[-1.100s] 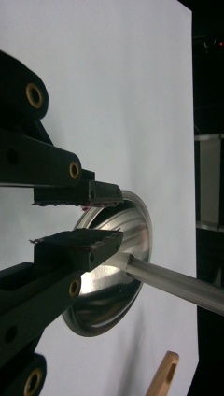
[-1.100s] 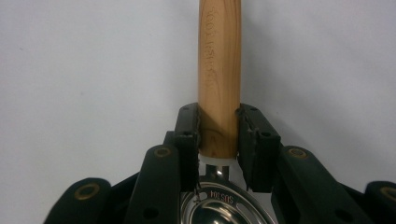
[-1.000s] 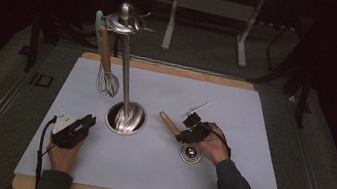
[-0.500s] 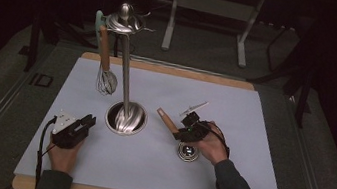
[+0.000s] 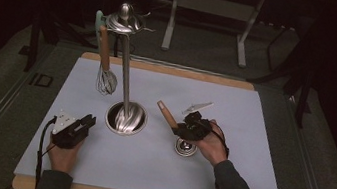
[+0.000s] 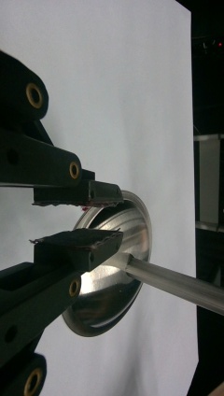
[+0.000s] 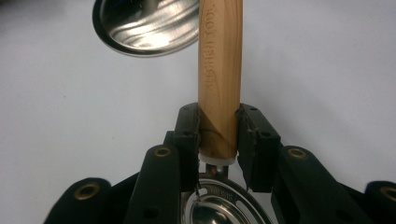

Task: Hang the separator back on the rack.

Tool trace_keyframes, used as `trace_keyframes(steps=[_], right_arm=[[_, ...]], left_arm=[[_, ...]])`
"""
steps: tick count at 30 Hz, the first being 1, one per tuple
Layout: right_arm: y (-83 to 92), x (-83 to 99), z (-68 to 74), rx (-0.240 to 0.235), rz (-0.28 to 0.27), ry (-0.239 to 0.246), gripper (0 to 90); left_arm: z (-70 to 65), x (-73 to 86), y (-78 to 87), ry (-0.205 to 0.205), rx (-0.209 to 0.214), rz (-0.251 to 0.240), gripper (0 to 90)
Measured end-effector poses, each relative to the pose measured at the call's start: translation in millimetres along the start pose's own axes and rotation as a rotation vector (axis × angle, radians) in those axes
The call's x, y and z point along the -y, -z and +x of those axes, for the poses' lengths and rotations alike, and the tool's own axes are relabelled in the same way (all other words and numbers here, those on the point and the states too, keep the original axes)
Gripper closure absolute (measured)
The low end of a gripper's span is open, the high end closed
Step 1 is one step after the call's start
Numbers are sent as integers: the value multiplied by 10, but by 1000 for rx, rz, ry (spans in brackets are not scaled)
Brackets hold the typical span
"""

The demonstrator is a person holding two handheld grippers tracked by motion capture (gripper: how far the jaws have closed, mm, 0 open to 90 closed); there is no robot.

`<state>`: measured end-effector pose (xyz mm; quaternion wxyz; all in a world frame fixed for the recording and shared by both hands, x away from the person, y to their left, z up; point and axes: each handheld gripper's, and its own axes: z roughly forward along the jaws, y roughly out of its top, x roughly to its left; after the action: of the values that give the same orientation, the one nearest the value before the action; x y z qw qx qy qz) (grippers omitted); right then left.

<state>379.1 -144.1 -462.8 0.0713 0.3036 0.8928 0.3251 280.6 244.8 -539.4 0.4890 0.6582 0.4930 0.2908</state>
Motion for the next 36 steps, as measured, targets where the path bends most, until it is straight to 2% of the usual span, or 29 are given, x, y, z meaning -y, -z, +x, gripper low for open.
trace_keyframes(steps=[4, 9, 13, 36], right_arm=[[24, -24, 1, 1, -12, 6, 707], [71, -47, 15, 6, -59, 31, 707], [88, -63, 42, 15, -64, 32, 708], [226, -200, 275, 3, -178, 108, 708]], left_arm=[[-1, 0, 1, -1, 0, 0, 765], [-1, 0, 0, 0, -1, -1, 765], [0, 0, 1, -1, -1, 0, 765], [1, 0, 1, 1, -1, 0, 765]])
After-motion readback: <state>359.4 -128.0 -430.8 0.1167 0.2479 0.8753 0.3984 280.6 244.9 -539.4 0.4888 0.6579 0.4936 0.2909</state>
